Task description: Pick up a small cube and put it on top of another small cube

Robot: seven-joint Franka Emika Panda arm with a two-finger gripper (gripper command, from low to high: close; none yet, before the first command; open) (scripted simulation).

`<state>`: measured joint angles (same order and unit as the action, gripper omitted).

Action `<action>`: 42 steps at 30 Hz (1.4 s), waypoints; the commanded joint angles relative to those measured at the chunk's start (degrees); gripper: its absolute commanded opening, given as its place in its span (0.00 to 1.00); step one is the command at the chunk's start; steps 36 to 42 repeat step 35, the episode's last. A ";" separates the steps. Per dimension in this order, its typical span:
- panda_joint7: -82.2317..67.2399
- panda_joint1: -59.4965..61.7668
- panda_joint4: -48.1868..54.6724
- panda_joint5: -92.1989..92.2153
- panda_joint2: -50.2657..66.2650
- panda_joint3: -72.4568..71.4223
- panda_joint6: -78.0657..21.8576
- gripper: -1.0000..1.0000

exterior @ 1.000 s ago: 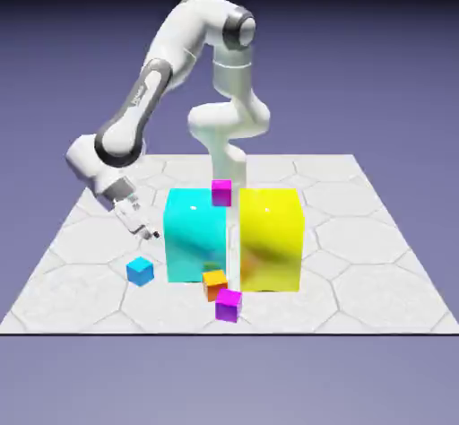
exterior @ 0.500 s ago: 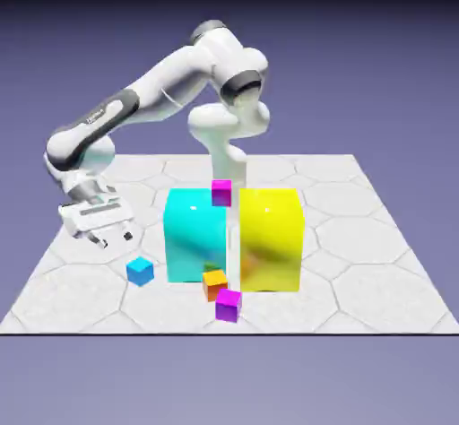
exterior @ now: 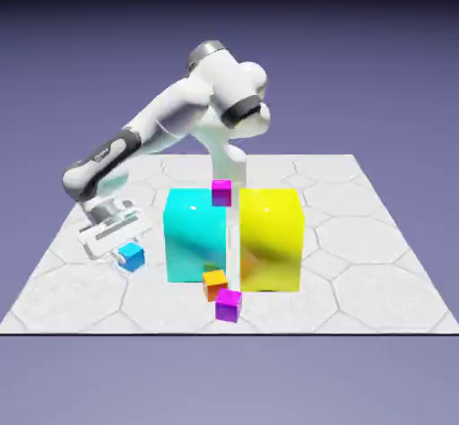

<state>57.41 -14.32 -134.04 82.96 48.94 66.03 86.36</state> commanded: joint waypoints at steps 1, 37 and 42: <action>-0.92 0.53 1.72 -2.61 -0.54 -1.45 0.17 0.00; 0.02 13.19 29.51 -58.79 -12.18 -55.41 8.61 1.00; 0.02 13.19 29.51 -58.79 -12.18 -55.41 8.61 1.00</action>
